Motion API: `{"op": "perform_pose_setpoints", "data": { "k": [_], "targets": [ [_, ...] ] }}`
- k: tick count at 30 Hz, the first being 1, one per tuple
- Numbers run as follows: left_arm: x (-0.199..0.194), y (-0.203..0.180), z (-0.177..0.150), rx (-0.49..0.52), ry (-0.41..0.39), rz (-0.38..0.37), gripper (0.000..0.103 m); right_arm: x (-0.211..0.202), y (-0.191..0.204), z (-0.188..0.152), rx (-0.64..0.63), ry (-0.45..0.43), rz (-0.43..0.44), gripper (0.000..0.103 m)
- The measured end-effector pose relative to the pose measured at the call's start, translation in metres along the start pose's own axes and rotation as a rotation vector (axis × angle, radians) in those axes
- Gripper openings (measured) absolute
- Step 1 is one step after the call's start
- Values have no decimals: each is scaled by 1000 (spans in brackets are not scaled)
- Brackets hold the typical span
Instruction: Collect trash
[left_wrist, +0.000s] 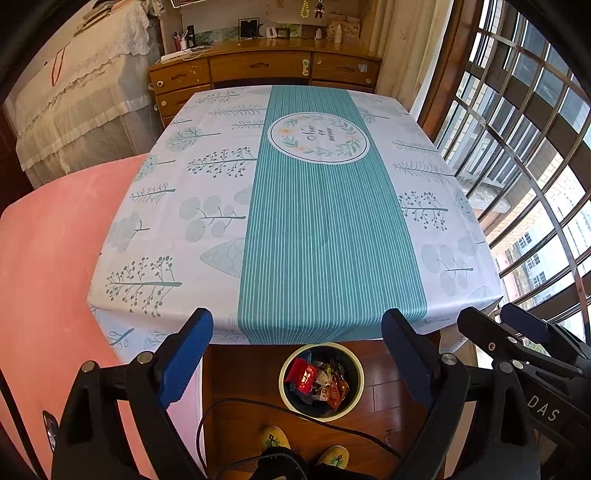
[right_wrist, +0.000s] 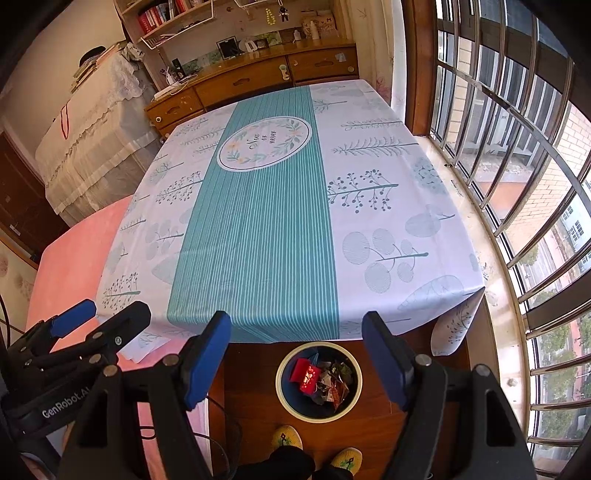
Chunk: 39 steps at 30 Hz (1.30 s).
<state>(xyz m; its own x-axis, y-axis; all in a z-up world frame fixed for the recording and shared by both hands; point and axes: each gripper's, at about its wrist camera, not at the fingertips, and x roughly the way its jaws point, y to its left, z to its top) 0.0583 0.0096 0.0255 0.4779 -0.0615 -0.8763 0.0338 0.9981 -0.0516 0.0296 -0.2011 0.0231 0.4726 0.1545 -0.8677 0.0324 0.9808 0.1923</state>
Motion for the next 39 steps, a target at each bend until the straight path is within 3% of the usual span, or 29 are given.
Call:
{"op": "perform_pose_setpoints", "data": {
  "k": [39],
  "targets": [
    [-25, 6, 0, -3, -61, 17, 91, -19, 13, 1, -14, -48, 7, 74]
  ]
}}
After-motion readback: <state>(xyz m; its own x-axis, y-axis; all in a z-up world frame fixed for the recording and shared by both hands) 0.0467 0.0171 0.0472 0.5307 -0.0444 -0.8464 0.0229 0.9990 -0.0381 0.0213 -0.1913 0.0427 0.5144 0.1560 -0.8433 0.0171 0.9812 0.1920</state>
